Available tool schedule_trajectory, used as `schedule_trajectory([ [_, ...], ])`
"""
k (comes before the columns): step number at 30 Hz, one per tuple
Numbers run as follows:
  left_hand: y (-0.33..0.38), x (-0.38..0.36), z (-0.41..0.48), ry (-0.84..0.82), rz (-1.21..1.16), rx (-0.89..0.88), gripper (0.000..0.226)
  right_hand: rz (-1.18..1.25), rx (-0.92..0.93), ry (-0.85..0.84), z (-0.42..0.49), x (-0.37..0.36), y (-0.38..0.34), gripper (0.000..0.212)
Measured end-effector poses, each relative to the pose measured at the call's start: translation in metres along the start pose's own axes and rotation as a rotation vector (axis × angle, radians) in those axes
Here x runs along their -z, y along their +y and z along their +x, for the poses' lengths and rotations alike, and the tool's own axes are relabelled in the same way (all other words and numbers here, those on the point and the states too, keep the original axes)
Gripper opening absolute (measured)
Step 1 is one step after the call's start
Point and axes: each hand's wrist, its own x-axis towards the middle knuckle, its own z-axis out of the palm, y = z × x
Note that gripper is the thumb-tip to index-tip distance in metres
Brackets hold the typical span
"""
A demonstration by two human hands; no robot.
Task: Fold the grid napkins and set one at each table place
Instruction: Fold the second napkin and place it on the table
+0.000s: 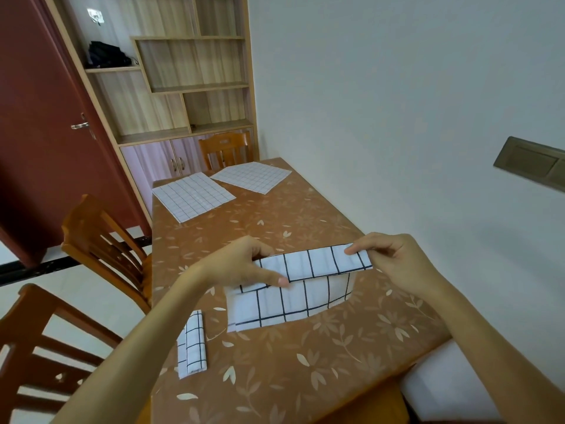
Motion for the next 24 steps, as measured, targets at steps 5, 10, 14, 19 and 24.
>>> schedule_trajectory([
  [5, -0.021, 0.012, -0.018, 0.074, 0.08, 0.038, 0.052, -0.03, -0.076, 0.015, 0.01, -0.016, -0.007, 0.033],
  [10, -0.042, 0.034, -0.042, 0.084, 0.173, 0.16, 0.029, -0.357, 0.13, -0.055, 0.036, -0.057, -0.047, 0.027],
  [14, -0.061, 0.032, -0.047, 0.078, 0.188, 0.162, 0.022, -0.612, 0.173, -0.493, 0.058, -0.122, -0.069, 0.047],
  [19, -0.102, 0.02, -0.057, 0.073, 0.152, 0.143, 0.055, -0.621, 0.048, -0.68, 0.068, -0.169, -0.044, 0.032],
  [24, -0.144, -0.001, -0.072, 0.05, 0.007, 0.178, 0.044, -0.513, -0.119, -0.717, 0.055, -0.164, -0.003, 0.018],
])
